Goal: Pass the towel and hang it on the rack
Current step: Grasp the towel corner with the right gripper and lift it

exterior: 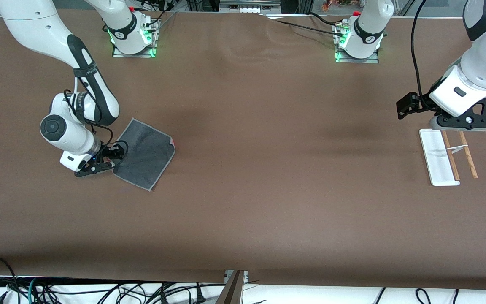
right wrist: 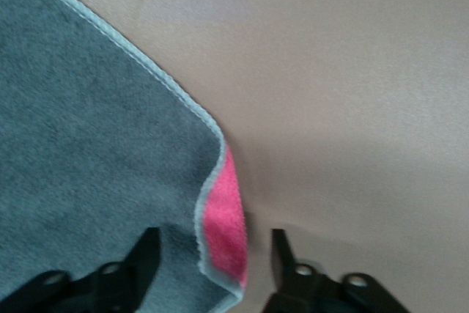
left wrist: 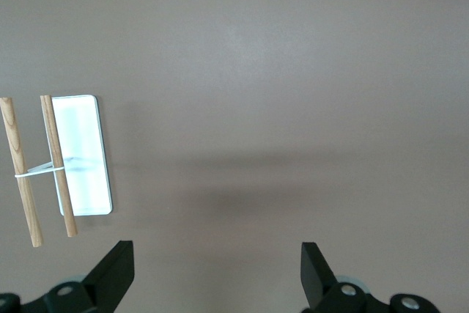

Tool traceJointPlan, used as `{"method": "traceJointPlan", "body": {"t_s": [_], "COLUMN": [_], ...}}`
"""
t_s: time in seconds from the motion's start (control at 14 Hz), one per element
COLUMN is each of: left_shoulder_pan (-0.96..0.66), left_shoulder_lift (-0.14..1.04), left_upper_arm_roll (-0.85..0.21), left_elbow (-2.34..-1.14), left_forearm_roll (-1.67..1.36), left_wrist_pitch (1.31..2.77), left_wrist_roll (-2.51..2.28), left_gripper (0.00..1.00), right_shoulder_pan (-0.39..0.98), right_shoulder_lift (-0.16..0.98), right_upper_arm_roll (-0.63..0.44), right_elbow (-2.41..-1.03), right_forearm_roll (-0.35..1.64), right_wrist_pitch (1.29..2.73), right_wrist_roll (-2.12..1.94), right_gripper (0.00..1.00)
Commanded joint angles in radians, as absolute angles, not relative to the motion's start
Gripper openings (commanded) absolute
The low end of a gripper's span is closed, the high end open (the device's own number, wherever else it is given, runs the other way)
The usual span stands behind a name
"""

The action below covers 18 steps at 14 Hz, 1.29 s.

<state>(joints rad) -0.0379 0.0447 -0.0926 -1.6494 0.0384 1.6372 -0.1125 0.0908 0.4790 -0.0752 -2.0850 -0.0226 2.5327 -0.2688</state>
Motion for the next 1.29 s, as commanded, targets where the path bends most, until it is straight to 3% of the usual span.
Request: {"method": "traceJointPlan", "body": {"t_s": [0.0, 0.14, 0.21, 0.5, 0.86, 1.21], "left_shoulder_pan": [-0.038, -0.038, -0.038, -0.038, -0.035, -0.037], "left_shoulder_lift": [0.028, 0.028, 0.028, 0.026, 0.028, 0.029], "left_upper_arm_roll": [-0.091, -0.091, -0.091, -0.091, -0.091, -0.091], "left_elbow": [-1.654, -1.654, -1.654, -1.654, -1.655, -1.649], "left_forearm_roll": [0.023, 0.023, 0.023, 0.023, 0.023, 0.021], "left_wrist_pitch": [1.626, 1.626, 1.626, 1.626, 1.624, 1.615], "left_wrist_roll": [-0.097, -0.097, -0.097, -0.097, -0.094, -0.107], "left_gripper": [1.0, 1.0, 1.0, 1.0, 1.0, 1.0], "right_shoulder_pan": [0.067, 0.069, 0.069, 0.069, 0.092, 0.231], "right_shoulder_lift": [0.446, 0.445, 0.445, 0.439, 0.433, 0.44], "right_upper_arm_roll": [-0.067, -0.066, -0.066, -0.061, -0.038, -0.04], "right_elbow": [-2.106, -2.102, -2.097, -2.08, -1.733, -1.404], "right_forearm_roll": [-0.031, -0.031, -0.031, -0.021, -0.02, -0.025], "right_wrist_pitch": [2.542, 2.54, 2.539, 2.514, 2.044, 1.631], "right_wrist_roll": [-0.305, -0.304, -0.304, -0.298, -0.279, -0.092], "right_gripper": [0.35, 0.05, 0.0, 0.0, 0.0, 0.0]}}
